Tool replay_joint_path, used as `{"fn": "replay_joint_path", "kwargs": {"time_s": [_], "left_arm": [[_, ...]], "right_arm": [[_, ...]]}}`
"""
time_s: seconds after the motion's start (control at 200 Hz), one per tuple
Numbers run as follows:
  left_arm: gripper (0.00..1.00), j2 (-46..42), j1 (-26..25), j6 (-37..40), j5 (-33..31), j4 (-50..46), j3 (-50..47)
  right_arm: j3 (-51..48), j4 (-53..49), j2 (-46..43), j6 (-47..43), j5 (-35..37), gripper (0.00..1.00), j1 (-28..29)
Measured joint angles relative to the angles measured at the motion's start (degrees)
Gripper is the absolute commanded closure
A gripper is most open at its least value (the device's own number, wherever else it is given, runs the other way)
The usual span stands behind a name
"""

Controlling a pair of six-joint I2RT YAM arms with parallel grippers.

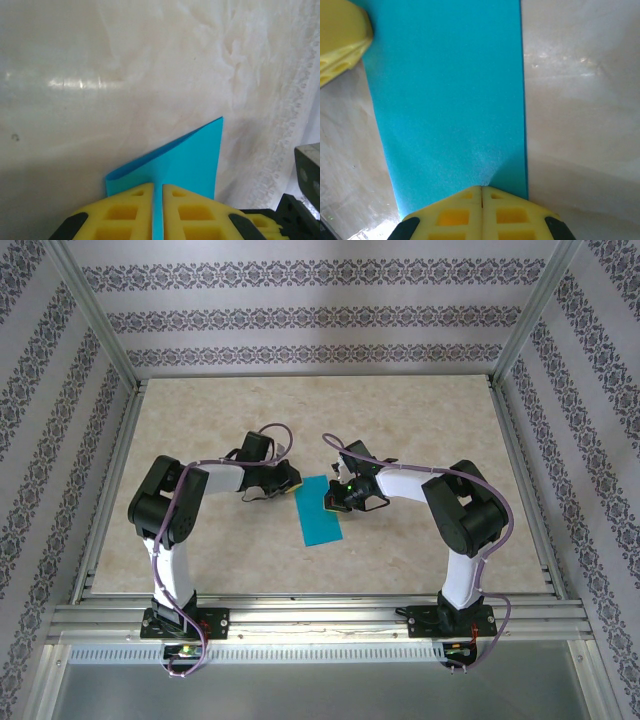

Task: Fold a paper plane with a square sheet of paper (pick it up from the middle)
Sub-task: First fold the square sheet of paper in half at the center of the table.

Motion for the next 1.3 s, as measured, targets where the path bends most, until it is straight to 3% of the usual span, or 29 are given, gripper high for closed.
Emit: {"fn": "replay_joint_path", "kwargs": {"time_s": [1.299], "left_arm": [[0.86, 0.96, 1.03, -2.89, -5.53, -3.76, 2.25]], "right_arm": [[0.0, -0.11, -0.02, -0.33, 0.0, 1.0, 0.0]]}}
